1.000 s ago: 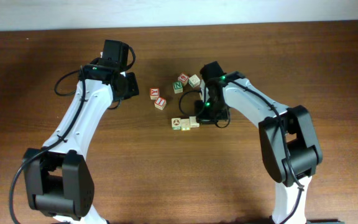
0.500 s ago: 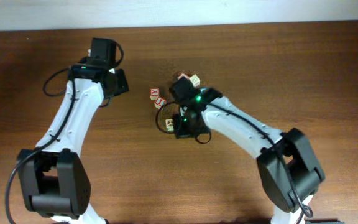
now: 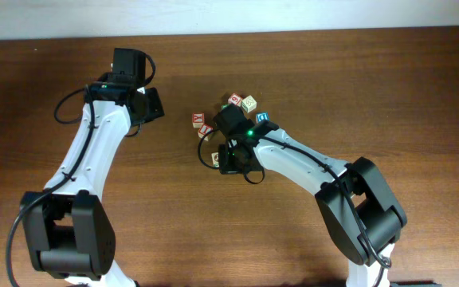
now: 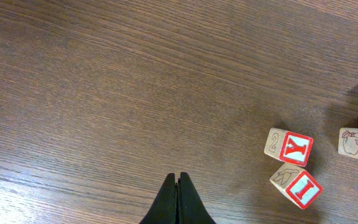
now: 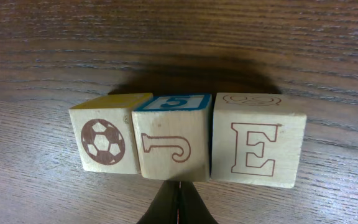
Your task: Rotate 3 blocks
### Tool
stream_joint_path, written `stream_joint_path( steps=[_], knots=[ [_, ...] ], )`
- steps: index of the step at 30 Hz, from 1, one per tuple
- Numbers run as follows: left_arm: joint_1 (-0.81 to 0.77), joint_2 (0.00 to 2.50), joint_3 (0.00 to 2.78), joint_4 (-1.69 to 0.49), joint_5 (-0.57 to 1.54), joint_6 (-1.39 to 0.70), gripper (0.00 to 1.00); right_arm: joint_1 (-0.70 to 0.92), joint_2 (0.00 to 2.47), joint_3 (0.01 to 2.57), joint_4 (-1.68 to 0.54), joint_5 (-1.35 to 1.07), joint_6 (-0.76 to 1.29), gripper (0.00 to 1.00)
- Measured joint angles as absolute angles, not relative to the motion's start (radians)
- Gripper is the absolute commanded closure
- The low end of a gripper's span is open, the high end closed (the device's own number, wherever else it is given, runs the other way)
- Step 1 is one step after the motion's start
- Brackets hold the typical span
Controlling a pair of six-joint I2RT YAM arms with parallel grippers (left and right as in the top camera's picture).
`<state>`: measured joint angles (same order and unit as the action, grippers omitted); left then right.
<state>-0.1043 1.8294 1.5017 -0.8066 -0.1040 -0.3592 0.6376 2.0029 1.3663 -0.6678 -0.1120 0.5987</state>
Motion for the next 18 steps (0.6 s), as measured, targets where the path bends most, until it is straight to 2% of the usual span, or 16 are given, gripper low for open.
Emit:
stream_joint_path(
  steps=[5,8,10,14,18],
  knots=[
    [-0.104,1.829,1.509,-0.849,-0.093,-0.359,1.0,0.616,1.945,1.387,-0.779,-0.126,0.569,0.96],
    [-0.105,1.798,1.519,-0.988,-0.002,-0.364,1.0,0.443,1.781,1.428,-0.809,-0.2,0.47,0.96],
    [-0.131,1.782,1.455,-0.944,0.132,-0.368,1.0,0.332,1.799,1.412,-0.791,-0.303,0.392,0.96],
    [-0.189,1.775,1.168,-0.63,0.24,-0.43,1.0,0.336,1.922,1.336,-0.685,-0.392,0.358,0.96],
    [-0.247,1.832,1.105,-0.515,0.305,-0.44,1.0,0.336,1.933,1.314,-0.626,-0.406,0.358,0.96]
  ],
)
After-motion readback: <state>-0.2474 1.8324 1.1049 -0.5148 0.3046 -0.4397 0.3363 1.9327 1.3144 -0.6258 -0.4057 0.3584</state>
